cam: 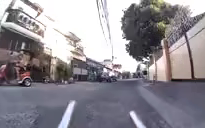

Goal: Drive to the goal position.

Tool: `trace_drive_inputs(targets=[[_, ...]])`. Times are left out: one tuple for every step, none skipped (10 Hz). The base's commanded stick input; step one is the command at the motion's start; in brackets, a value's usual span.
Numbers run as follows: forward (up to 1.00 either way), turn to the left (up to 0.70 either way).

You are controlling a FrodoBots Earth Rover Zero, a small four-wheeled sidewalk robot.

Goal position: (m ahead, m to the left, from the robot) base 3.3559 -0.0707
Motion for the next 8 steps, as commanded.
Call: trace_drive_inputs(targets=[[0.85, -0.34], [0.85, -0.34], [0.85, -0.34], [0.85, -0.34], [0.85, -0.34], [0.85, -0.34], [0.85, -0.34], [0.85, -0.34]])
